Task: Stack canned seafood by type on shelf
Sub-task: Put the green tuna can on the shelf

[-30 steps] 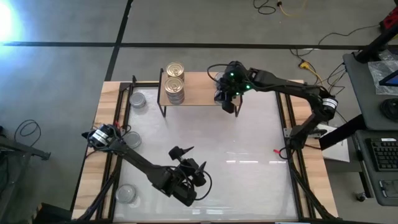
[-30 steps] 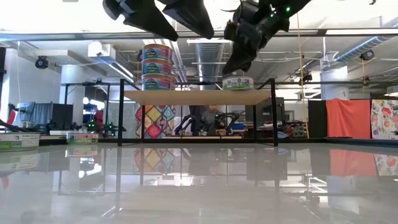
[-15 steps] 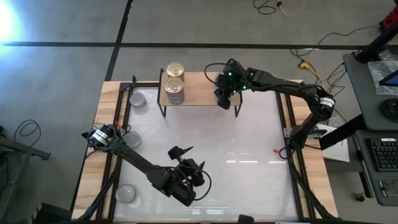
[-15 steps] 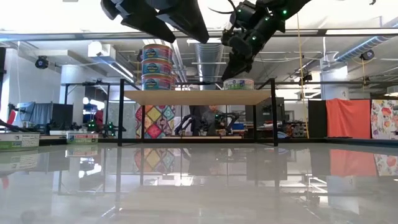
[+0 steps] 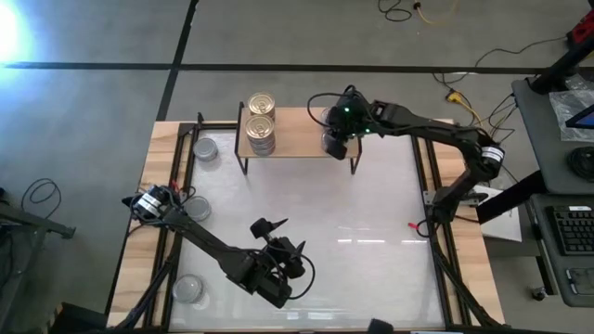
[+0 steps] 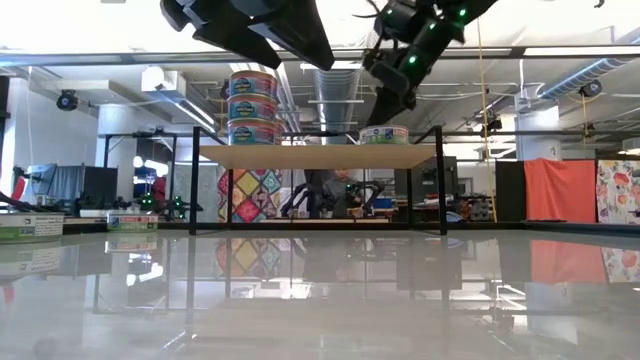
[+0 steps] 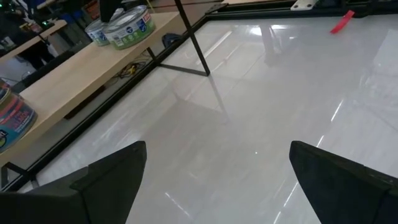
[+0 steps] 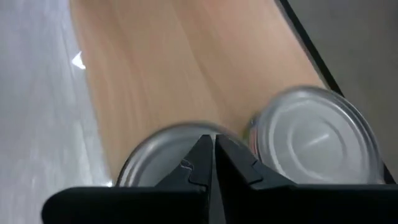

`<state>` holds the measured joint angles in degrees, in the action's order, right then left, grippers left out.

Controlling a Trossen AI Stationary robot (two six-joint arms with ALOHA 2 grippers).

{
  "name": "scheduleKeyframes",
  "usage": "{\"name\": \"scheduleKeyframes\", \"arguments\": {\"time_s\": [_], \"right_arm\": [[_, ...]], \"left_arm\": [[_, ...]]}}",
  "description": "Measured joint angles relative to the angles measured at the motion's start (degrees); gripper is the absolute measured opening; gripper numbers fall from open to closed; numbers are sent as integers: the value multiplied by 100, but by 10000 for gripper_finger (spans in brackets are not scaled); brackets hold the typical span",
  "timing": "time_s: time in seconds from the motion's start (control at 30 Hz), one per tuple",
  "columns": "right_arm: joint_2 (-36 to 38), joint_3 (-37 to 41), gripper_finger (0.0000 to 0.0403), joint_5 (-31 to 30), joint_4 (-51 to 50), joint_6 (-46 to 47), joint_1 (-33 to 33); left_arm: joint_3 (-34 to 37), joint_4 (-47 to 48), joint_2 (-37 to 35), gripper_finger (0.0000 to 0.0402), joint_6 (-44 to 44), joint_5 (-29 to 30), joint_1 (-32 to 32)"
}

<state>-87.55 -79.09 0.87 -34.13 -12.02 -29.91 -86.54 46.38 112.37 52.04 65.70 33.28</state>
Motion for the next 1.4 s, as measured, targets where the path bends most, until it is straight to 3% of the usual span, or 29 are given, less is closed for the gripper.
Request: {"name": "scheduleKeyframes", "arguments": {"time_s": [0.43, 0.67, 1.03, 1.4], "right_arm": [[486, -2, 13, -303, -1641, -137, -47], [437, 0, 13, -216, -1679, -96, -33], [440, 3, 13, 569, -1657, 305, 124], [440, 11, 13, 509, -1181, 242, 177]], "left_arm": [[0, 32, -65, 379, 101, -54, -55], [0, -34, -65, 379, 101, -45, -66], [0, -12, -67, 379, 101, -33, -104], [0, -18, -67, 379, 104, -29, -109]]}}
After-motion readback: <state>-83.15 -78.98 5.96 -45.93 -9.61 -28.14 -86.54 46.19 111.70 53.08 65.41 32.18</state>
